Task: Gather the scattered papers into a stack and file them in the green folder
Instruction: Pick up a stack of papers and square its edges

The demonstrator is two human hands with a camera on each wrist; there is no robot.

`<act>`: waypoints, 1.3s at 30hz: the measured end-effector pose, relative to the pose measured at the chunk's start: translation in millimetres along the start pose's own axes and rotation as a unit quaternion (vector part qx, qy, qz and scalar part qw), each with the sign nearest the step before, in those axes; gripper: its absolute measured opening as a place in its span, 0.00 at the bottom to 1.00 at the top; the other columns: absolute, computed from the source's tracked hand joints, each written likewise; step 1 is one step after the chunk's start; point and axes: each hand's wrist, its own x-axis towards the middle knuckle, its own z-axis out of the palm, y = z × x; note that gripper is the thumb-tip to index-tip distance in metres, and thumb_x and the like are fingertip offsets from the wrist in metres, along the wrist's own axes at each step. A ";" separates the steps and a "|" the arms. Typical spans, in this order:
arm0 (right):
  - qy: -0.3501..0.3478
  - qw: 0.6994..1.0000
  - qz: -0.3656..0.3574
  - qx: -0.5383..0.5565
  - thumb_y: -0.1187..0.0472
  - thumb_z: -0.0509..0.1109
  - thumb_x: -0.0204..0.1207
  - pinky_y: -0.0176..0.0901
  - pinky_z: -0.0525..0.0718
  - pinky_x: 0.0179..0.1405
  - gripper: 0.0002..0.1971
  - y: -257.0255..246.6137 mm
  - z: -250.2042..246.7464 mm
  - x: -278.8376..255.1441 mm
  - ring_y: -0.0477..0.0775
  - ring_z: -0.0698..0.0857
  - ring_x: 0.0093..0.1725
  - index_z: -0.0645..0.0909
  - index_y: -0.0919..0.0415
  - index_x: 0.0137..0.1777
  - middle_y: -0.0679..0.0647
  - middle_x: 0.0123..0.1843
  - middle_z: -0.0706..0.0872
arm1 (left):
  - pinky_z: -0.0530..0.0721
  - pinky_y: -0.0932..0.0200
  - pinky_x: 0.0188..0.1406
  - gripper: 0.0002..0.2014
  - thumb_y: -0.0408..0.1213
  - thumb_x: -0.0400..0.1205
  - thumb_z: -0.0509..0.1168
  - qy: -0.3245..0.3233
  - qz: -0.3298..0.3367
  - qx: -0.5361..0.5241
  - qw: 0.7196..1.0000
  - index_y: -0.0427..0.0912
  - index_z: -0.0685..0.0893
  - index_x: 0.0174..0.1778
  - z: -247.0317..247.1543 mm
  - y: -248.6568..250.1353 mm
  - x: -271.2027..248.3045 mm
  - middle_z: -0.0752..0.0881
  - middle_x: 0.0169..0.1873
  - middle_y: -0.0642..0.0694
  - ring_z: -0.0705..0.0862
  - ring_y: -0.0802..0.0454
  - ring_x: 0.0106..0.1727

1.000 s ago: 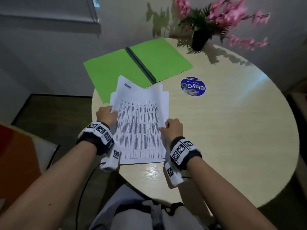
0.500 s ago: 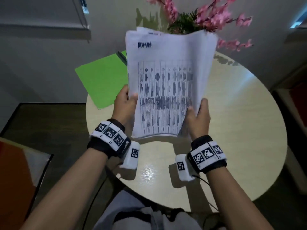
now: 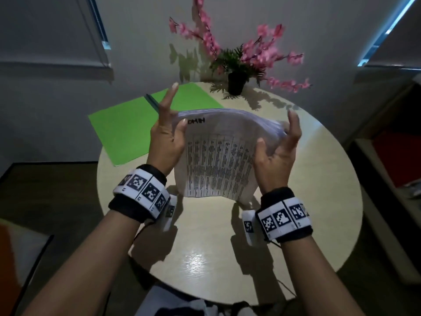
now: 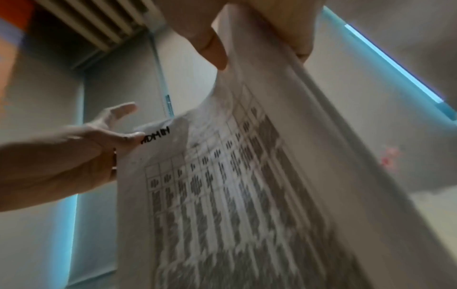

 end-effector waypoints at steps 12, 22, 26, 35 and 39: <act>-0.150 0.951 0.251 0.097 0.65 0.75 0.69 0.47 0.82 0.43 0.08 36.6 -1.0 19.0 0.44 0.85 0.31 0.81 0.55 0.33 0.52 0.34 0.84 | 0.79 0.46 0.65 0.12 0.31 0.76 0.68 -0.114 -0.264 -0.141 0.947 0.37 0.83 0.55 11.3 -35.2 3.9 0.86 0.44 0.51 0.83 0.61 0.43; -0.102 0.949 0.203 0.219 0.68 0.74 0.69 0.31 0.85 0.30 0.08 35.1 -20.5 41.3 0.34 0.84 0.27 0.81 0.56 0.34 0.39 0.23 0.88 | 0.87 0.71 0.41 0.36 0.61 0.43 0.80 -0.098 -0.201 -0.265 0.938 0.48 0.84 0.45 12.2 -28.1 21.0 0.92 0.33 0.63 0.89 0.69 0.38; -0.108 0.940 0.283 0.157 0.71 0.75 0.68 0.30 0.85 0.31 0.12 55.7 -13.6 21.6 0.30 0.84 0.25 0.80 0.54 0.32 0.51 0.33 0.86 | 0.86 0.67 0.49 0.27 0.48 0.52 0.83 -0.151 -0.254 -0.214 0.931 0.53 0.82 0.46 38.2 -43.8 1.2 0.92 0.34 0.66 0.88 0.72 0.40; -0.076 0.945 0.246 0.202 0.75 0.75 0.67 0.28 0.86 0.36 0.11 48.0 -8.1 45.6 0.29 0.85 0.30 0.85 0.58 0.34 0.41 0.31 0.88 | 0.86 0.72 0.42 0.17 0.51 0.51 0.81 -0.074 -0.182 -0.252 0.947 0.60 0.91 0.36 35.0 -26.5 27.2 0.91 0.32 0.66 0.87 0.73 0.39; -0.124 0.905 0.362 0.187 0.75 0.71 0.71 0.29 0.86 0.24 0.07 63.6 4.5 23.4 0.36 0.86 0.27 0.79 0.64 0.42 0.44 0.33 0.85 | 0.85 0.55 0.55 0.24 0.49 0.56 0.81 -0.086 -0.334 -0.184 0.921 0.53 0.84 0.47 57.7 -63.7 -2.5 0.91 0.32 0.67 0.87 0.74 0.39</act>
